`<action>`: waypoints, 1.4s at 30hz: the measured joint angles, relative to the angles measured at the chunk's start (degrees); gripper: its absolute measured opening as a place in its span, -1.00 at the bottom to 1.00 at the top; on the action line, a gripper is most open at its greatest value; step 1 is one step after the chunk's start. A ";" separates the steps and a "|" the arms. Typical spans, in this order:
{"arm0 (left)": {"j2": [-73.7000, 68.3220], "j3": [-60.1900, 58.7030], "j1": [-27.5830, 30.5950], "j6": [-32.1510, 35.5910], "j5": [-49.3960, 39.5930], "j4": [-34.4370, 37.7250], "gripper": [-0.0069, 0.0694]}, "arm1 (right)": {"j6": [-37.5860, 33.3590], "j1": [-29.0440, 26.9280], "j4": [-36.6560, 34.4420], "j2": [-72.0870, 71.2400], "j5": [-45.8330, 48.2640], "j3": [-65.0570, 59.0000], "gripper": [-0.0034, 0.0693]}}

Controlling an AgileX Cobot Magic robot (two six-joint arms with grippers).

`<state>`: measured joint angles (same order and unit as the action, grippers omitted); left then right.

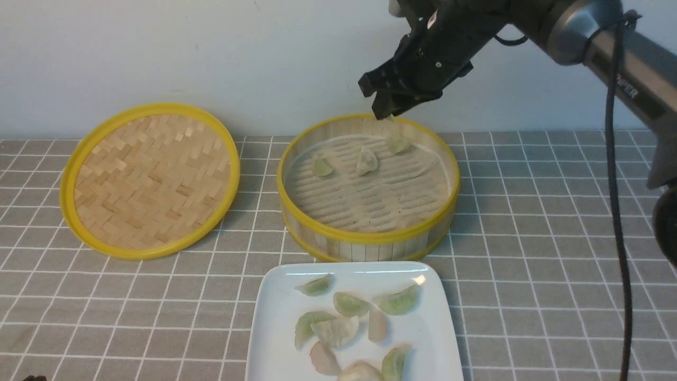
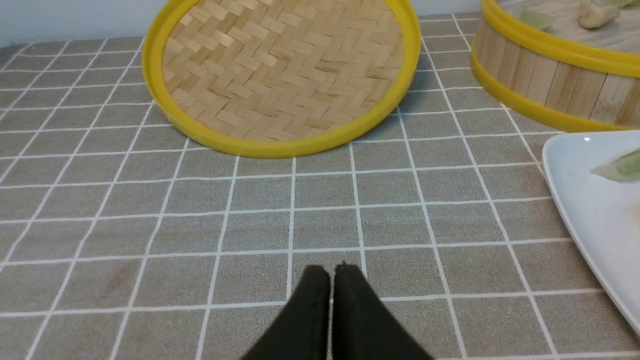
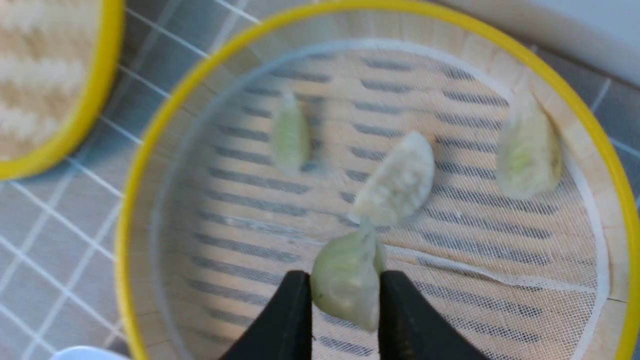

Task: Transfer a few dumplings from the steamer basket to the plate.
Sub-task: Use the right arm to put the dumpling into the plate, then use the right arm to grab a dumpling from inside the steamer

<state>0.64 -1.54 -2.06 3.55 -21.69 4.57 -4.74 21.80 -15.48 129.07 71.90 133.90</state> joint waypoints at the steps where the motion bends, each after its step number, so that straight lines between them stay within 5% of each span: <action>1: 0.00 0.00 0.00 0.00 0.00 0.00 -0.83 | 0.00 0.47 -0.12 -1.67 0.02 -0.56 -0.47; 20: 0.00 0.00 0.00 0.00 0.00 0.00 -0.83 | -3.45 17.42 -2.97 -17.70 -0.34 -39.20 -0.47; 31: 0.00 0.00 0.00 0.00 0.00 0.00 -0.83 | -1.98 18.20 -2.78 -15.58 -1.31 -43.43 -0.45; 42: 0.00 0.00 0.00 0.00 0.00 0.00 -0.83 | -3.39 18.20 2.98 -15.48 -1.25 -38.28 0.40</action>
<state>0.64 -1.54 -2.06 3.55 -21.69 4.57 -8.13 40.01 -12.50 113.59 70.65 95.62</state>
